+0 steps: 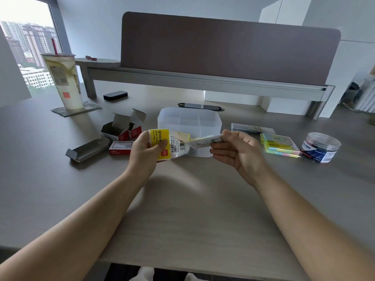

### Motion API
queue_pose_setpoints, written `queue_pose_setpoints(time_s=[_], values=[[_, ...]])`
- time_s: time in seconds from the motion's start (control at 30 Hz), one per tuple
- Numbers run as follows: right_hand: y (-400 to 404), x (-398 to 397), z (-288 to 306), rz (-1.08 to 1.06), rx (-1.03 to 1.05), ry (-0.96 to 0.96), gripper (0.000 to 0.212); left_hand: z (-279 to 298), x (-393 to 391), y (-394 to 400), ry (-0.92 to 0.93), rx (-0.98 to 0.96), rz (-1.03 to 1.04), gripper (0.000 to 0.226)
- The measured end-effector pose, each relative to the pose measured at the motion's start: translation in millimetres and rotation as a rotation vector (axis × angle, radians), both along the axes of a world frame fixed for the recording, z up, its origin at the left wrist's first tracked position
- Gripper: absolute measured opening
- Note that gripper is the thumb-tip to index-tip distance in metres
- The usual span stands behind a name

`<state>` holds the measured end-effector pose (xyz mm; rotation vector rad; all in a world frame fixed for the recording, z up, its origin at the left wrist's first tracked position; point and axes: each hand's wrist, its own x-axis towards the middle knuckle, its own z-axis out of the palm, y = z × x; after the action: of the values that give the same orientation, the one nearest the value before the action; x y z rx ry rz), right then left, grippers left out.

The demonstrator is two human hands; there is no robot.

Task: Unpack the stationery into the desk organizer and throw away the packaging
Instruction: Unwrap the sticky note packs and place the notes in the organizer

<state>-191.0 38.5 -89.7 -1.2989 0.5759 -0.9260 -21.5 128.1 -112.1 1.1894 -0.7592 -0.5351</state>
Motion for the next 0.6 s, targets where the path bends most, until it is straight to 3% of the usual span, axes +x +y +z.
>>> queue_pose_setpoints(time_s=[0.2, 0.37, 0.6], values=[[-1, -14, 3, -0.104, 0.052, -0.027, 0.016, 1, -2, 1, -0.048, 0.028, -0.009, 0.011], [-3, -25, 6, -0.250, -0.303, 0.285, 0.023, 4, -4, -1, -0.066, 0.061, -0.029, 0.010], [-13, -16, 26, -0.424, -0.546, 0.268, 0.024, 7, 2, -4, -0.046, 0.065, -0.085, 0.015]])
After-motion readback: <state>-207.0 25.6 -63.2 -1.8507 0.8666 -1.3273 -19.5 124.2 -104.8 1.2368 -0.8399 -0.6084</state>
